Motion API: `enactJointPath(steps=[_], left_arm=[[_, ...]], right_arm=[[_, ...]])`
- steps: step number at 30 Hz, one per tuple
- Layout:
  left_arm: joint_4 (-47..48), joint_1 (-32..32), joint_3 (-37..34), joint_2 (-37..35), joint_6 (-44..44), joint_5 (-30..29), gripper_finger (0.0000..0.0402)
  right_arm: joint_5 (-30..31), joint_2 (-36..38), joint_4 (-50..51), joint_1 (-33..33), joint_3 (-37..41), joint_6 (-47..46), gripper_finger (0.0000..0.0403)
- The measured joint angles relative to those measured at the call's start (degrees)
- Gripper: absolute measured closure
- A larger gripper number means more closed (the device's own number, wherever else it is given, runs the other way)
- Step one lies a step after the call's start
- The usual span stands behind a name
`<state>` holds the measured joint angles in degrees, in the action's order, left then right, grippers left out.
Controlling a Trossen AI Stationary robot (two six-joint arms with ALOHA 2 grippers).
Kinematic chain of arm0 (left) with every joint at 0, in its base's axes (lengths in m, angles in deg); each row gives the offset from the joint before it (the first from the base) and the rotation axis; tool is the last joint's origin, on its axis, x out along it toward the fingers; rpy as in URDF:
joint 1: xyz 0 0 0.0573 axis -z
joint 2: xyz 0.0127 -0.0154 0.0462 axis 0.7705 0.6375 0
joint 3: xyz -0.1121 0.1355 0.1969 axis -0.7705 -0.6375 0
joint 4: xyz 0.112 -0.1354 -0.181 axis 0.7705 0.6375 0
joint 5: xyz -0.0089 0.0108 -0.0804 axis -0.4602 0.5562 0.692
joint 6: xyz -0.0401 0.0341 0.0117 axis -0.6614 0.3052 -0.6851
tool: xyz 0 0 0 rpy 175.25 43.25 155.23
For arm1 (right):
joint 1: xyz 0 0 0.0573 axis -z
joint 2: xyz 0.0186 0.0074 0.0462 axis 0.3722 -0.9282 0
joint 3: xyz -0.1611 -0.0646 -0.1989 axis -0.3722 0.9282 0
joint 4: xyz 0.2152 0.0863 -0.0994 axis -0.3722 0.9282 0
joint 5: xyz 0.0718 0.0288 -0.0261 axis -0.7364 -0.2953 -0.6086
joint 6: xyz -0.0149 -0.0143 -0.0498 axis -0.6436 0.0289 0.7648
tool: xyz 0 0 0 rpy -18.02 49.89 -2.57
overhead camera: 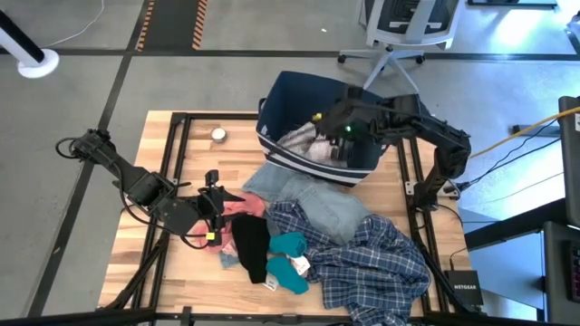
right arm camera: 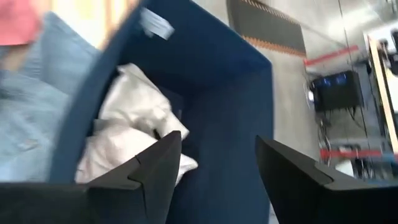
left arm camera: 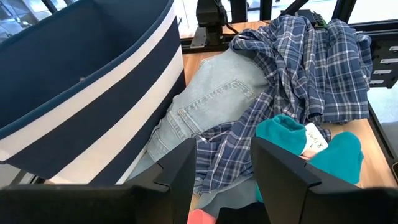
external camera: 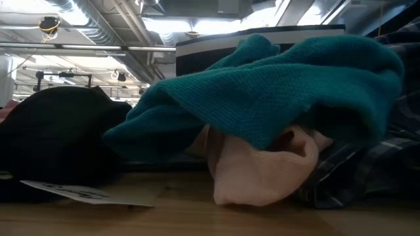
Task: Sort clothes
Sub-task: Put the pink underwear into the blue laundry bin
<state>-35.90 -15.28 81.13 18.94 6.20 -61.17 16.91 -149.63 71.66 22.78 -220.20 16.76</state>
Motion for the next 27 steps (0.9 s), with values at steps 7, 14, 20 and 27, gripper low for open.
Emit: enactJointPath(steps=[7, 14, 20, 27], left_arm=[[-0.4, 0.0, 0.0, 0.0, 0.7, 0.0, 0.0254], [-0.4, 0.0, 0.0, 0.0, 0.6, 0.0, 0.0254], [-0.4, 0.0, 0.0, 0.0, 0.7, 0.0, 0.0254], [-0.4, 0.0, 0.0, 0.0, 0.7, 0.0, 0.0254]], right_arm=[[0.0, -0.4, -1.9, -9.8, 4.0, 0.1, 0.0178], [-2.7, -0.7, -12.1, -18.8, 16.5, 4.6, 0.0178], [-6.2, -0.7, -25.6, -23.9, 26.9, 5.8, 0.0178], [-7.9, -3.8, -36.5, -26.6, 34.6, 5.7, 0.0178]])
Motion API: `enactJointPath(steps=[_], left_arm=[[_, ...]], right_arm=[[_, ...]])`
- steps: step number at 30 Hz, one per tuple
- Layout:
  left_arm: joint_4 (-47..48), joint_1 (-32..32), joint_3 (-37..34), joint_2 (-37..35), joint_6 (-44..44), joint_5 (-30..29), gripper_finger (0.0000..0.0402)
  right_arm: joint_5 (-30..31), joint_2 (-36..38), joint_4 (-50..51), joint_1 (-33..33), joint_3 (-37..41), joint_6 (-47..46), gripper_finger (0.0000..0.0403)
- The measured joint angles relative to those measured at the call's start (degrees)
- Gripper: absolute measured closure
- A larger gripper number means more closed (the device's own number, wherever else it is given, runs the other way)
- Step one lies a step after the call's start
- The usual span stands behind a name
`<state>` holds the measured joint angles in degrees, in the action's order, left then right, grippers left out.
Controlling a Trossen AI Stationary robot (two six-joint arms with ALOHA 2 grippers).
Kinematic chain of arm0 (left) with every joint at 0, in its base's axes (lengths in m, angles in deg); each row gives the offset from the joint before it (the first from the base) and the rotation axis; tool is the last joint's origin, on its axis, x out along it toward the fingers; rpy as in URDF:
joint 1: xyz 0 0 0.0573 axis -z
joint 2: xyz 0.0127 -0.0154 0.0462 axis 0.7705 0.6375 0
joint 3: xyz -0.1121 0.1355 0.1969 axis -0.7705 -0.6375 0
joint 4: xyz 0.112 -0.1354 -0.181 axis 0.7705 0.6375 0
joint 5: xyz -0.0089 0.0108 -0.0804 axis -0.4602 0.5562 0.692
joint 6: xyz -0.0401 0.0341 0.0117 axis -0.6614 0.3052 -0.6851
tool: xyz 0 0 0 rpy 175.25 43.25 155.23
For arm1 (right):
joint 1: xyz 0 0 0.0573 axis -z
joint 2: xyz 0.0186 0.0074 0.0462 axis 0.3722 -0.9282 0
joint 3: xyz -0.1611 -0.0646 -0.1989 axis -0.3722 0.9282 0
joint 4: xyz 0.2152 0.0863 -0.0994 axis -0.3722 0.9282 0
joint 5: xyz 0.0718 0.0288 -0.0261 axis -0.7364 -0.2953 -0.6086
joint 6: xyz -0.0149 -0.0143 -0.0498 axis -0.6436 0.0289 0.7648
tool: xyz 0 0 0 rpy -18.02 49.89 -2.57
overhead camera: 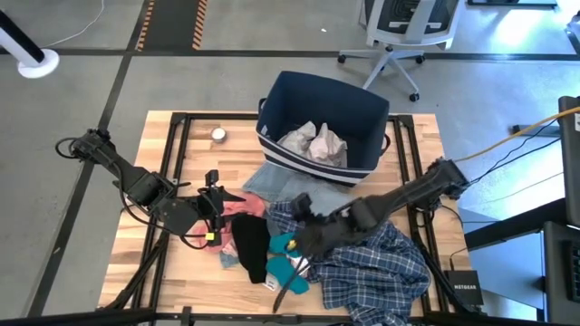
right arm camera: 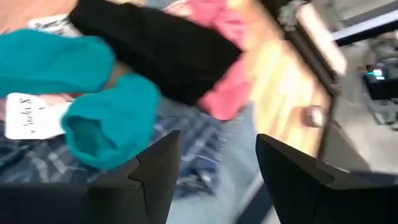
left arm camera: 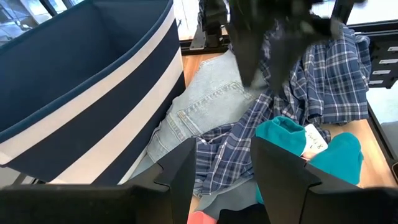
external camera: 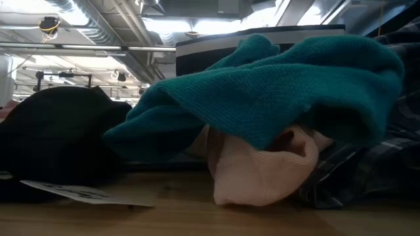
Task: Sort clothes
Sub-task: Put the pink underwear into the blue laundry bin
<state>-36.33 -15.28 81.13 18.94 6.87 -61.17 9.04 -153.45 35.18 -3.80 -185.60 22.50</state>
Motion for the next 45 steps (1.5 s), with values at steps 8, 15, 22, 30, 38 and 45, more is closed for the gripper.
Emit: enactJointPath(steps=[8, 15, 22, 30, 38, 45], left_arm=[[0.0, 0.0, 0.0, 0.0, 0.0, 0.0, 0.0254], [0.1, 0.0, 0.0, 0.0, 0.0, 0.0, 0.0254], [0.1, 0.0, 0.0, 0.0, 0.0, 0.0, 0.0254], [0.1, 0.0, 0.0, 0.0, 0.3, 0.0, 0.0254], [0.1, 0.2, 0.0, 0.0, 2.4, 0.0, 0.0254], [0.6, 0.2, 0.0, 0.2, 0.4, 0.0, 0.0254]], right_arm=[[-9.7, -8.0, -1.0, 0.0, 0.3, 1.0, 0.0178], [-13.1, -9.9, -0.9, -0.3, 0.3, 1.4, 0.0178], [-10.1, -9.9, -0.9, -0.2, 0.3, 1.9, 0.0178], [-10.0, -9.9, -10.9, -0.2, 0.3, 3.2, 0.0178], [-6.1, -12.7, -23.6, -0.2, 0.2, 7.6, 0.0178], [3.5, -11.6, -13.2, -1.8, 0.3, 6.2, 0.0178]])
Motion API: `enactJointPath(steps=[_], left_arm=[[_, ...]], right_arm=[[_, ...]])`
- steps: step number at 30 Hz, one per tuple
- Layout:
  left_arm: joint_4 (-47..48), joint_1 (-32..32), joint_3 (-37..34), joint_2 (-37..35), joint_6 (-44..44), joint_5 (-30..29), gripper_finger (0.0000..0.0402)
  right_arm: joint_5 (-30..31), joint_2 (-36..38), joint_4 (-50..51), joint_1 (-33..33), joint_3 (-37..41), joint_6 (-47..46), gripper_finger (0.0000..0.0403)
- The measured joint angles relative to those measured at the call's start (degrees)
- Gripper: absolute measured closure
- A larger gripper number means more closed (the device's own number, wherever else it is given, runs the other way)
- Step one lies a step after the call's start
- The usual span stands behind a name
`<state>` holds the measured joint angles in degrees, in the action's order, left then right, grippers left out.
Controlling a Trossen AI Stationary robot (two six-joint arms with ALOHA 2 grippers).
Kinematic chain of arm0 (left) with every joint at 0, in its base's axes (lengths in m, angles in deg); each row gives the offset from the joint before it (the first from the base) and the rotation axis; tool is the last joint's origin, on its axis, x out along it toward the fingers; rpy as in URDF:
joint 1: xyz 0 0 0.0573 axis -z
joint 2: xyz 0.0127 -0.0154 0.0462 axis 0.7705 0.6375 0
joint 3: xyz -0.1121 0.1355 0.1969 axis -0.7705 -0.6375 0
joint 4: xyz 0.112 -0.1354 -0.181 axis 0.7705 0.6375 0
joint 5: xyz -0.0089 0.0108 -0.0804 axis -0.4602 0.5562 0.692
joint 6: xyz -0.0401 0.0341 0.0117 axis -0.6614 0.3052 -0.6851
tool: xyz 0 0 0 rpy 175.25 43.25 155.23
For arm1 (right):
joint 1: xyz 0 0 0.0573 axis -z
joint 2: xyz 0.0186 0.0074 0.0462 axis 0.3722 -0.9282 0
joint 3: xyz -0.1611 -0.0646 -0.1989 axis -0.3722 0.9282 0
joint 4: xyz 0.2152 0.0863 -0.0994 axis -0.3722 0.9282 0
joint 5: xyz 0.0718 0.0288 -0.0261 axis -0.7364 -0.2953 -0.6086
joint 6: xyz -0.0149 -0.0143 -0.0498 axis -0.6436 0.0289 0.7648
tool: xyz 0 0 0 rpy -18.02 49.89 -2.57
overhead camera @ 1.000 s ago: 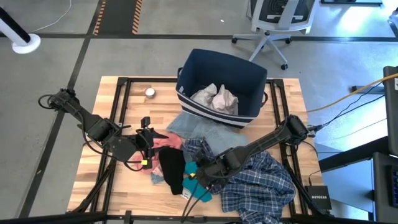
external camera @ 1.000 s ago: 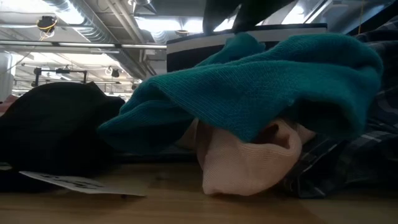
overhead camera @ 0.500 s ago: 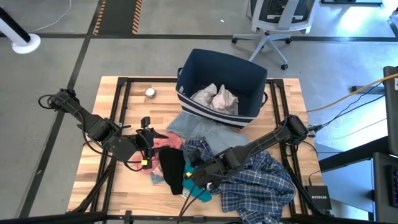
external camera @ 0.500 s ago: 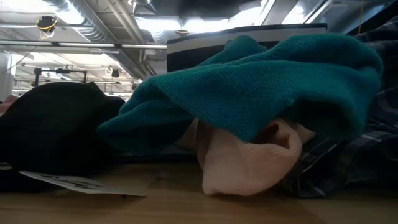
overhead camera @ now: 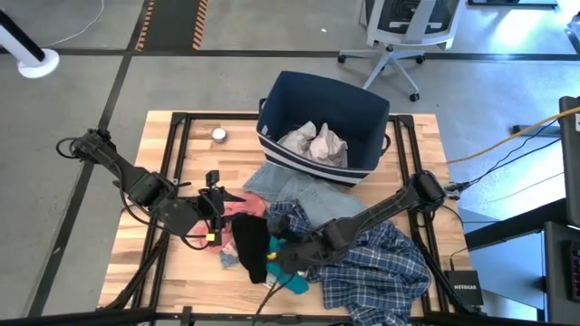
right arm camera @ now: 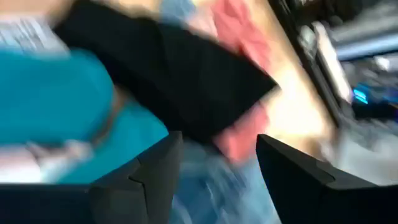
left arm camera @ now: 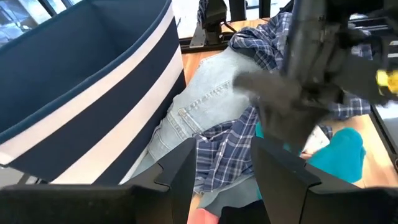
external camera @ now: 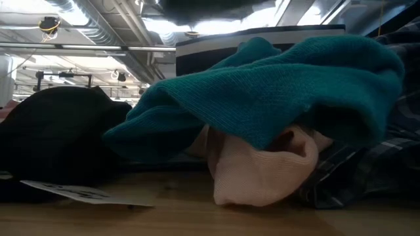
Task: Sort clothes
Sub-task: Put the pink underwear into the blue laundry bin
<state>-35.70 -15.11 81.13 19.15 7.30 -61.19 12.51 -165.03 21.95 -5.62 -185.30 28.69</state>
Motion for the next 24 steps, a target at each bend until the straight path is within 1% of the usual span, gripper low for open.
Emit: enactJointPath(steps=[5, 8, 11, 16, 18, 22, 23, 24], left_arm=[[-0.1, -0.1, 0.0, 0.6, 1.1, 0.0, 0.0254], [-0.4, -0.5, 0.0, 0.6, 1.8, 0.0, 0.0254], [-0.8, -1.3, 0.0, 0.6, 2.1, 0.1, 0.0254], [-1.3, -3.5, 0.0, 0.6, 1.1, 0.5, 0.0254], [-1.0, -5.0, 0.0, 0.6, -0.3, 2.7, 0.0254], [3.0, -8.6, 0.0, 0.7, -5.4, 10.9, 0.0254], [4.8, -9.4, 0.0, 0.8, -7.6, 13.0, 0.0254], [6.8, -10.1, 0.0, 1.0, -9.8, 14.8, 0.0254]], right_arm=[[13.9, 5.9, 6.3, -6.9, -0.1, -2.0, 0.0178], [19.8, 9.1, 10.1, -10.9, 1.3, -6.0, 0.0178], [25.4, 12.9, 10.9, -14.7, 6.4, -10.6, 0.0178], [32.9, 19.6, 8.6, -20.0, 19.6, -22.7, 0.0178], [37.8, 21.9, 6.7, -21.2, 25.0, -27.9, 0.0178], [48.0, 25.1, 0.0, -22.9, 34.1, -35.8, 0.0178], [49.4, 25.5, -1.6, -22.9, 35.7, -37.0, 0.0178], [49.5, 25.7, -2.1, -22.9, 36.7, -38.2, 0.0178]])
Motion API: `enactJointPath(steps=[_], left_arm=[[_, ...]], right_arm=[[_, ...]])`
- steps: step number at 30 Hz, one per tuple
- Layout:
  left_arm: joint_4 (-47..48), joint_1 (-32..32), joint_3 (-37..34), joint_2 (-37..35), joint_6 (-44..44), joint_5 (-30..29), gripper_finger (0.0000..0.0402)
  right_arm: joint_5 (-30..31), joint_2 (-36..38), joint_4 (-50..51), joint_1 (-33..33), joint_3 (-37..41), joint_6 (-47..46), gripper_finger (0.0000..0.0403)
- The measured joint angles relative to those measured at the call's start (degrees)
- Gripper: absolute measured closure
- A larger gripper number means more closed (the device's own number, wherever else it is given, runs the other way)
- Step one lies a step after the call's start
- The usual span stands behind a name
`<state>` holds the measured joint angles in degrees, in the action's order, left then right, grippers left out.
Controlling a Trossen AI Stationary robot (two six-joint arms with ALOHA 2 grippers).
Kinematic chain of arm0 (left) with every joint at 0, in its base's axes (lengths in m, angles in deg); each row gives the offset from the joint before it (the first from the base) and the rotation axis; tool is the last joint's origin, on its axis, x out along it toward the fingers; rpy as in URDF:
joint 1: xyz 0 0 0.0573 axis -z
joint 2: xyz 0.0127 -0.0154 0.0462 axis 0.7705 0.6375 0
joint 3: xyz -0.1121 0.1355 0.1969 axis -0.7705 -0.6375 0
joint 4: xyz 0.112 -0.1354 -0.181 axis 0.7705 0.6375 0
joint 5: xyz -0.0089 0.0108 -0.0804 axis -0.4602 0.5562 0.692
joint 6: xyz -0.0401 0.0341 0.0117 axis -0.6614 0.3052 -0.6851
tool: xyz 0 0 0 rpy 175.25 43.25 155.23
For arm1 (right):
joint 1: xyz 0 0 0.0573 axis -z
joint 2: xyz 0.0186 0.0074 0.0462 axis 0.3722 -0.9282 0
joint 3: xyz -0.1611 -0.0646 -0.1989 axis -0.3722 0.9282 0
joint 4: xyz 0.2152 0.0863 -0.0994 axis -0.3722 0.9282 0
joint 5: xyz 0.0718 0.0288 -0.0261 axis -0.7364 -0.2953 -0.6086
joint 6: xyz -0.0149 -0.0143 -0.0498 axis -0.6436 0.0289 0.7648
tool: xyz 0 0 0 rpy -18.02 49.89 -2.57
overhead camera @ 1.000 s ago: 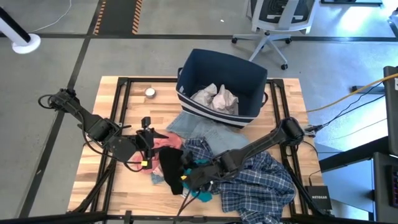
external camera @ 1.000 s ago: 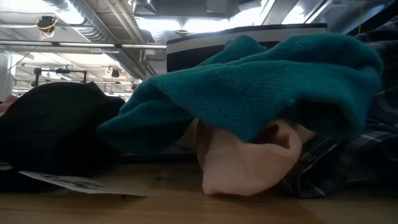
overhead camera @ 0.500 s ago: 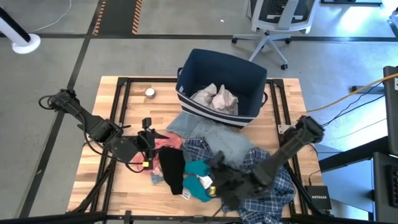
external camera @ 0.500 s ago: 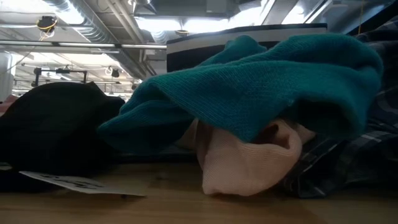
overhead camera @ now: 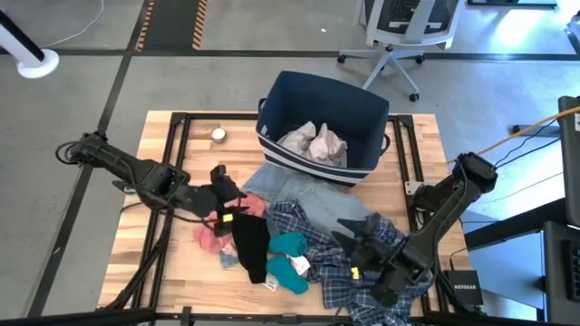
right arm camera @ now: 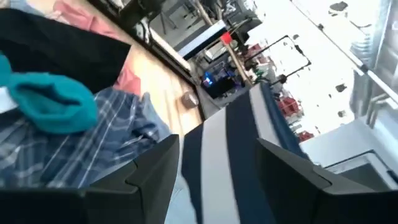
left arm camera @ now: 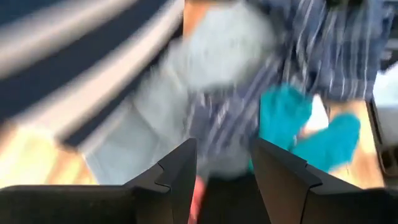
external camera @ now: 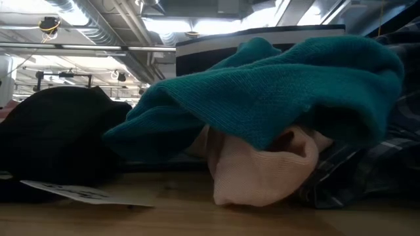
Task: Sort clothes
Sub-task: Put the pink underwear into the blue laundry bin
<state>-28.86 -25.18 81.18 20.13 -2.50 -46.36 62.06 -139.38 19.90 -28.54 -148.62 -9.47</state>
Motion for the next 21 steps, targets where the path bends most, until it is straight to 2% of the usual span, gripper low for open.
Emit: enactJointPath(steps=[5, 10, 13, 16, 21], left_arm=[[14.4, -0.3, 0.0, 2.4, -10.9, 6.6, 0.0254], [26.8, 4.7, 0.0, 6.4, -19.3, 7.5, 0.0254], [26.3, 8.4, -1.2, 8.4, -20.6, 7.8, 0.0254], [20.5, 11.4, -3.9, 9.6, -20.7, 9.4, 0.0254], [17.8, 13.4, -8.9, 12.0, -22.6, 9.5, 0.0254]], right_arm=[[-2.7, 0.4, 1.0, 2.5, 1.1, -6.0, 0.0178], [-3.6, 0.4, 1.1, 4.7, 1.1, -5.8, 0.0178], [-4.1, 0.4, 2.1, 4.7, 1.1, -5.6, 0.0178], [-4.1, 0.4, 2.6, 4.7, 1.1, -5.5, 0.0178], [-4.1, 0.4, 3.4, 4.7, 1.1, -5.5, 0.0178]])
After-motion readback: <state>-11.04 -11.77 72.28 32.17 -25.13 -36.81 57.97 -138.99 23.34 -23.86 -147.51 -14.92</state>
